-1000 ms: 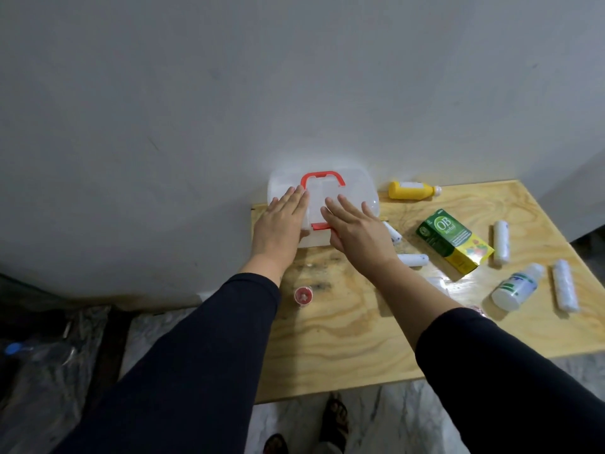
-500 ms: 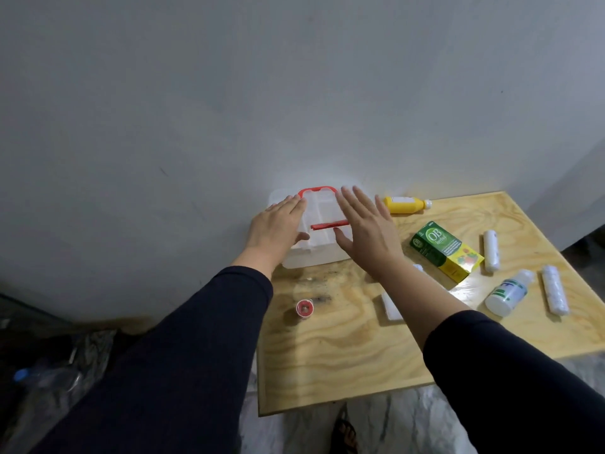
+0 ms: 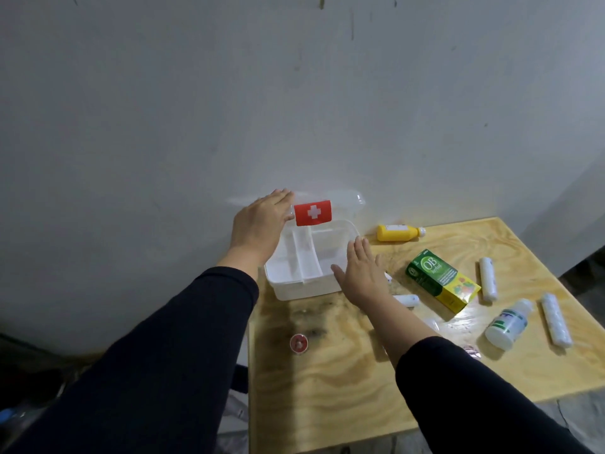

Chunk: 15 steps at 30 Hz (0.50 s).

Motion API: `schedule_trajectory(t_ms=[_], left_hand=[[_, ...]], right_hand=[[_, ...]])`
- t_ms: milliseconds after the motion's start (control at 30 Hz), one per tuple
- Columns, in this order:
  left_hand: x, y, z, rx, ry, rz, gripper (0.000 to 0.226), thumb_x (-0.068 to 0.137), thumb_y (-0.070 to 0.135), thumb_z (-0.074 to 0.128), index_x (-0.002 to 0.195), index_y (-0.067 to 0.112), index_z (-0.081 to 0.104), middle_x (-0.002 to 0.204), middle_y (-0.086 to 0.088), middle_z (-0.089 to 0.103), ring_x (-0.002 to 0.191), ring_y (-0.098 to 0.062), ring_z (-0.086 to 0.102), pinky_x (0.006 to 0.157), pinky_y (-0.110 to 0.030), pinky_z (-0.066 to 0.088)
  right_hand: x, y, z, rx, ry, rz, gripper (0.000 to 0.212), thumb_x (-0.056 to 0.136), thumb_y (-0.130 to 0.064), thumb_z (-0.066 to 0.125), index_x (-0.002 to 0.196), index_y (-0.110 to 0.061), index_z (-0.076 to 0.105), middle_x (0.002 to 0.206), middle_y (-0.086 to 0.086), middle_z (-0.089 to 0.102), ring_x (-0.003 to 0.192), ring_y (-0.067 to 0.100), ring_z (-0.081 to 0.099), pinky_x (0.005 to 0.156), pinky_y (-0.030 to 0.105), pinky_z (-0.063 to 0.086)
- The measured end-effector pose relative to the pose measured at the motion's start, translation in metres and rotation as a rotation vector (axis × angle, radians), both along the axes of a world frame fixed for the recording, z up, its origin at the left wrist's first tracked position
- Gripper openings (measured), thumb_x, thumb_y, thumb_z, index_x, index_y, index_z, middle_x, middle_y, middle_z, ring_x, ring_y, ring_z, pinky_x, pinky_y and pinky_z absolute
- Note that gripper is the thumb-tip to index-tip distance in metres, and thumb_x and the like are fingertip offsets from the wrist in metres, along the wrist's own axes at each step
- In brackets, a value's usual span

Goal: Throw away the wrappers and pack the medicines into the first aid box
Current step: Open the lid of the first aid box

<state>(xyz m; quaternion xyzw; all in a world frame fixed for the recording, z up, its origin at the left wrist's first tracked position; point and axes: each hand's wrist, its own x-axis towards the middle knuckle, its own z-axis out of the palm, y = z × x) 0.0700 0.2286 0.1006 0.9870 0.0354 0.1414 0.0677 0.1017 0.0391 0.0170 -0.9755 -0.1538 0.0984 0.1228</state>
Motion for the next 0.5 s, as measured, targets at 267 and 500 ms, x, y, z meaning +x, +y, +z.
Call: schedule_trajectory(t_ms=[267,500], left_hand=[[0.026,0.001,0.015,-0.07,0.004,0.051,0.04,0.102,0.012,0.037,0.141,0.014,0.046,0.149,0.001,0.047,0.142,-0.016,0.036,0.105,-0.035,0.042],[0.031,-0.004,0.024,-0.048,0.053,0.108,0.04,0.097,0.01,0.045,0.138,0.011,0.046,0.141,-0.006,0.052,0.127,-0.028,0.052,0.096,-0.04,0.048]], right_hand=[[-0.024,-0.011,-0.002,0.005,0.011,-0.058,0.072,0.098,-0.044,0.034,0.151,-0.006,0.004,0.162,0.01,-0.001,0.15,0.023,-0.003,0.122,0.043,0.006],[-0.033,-0.02,0.0,0.008,0.027,-0.058,0.073,0.097,-0.047,0.037,0.152,-0.009,0.006,0.162,0.007,0.002,0.15,0.022,-0.002,0.121,0.047,0.007]])
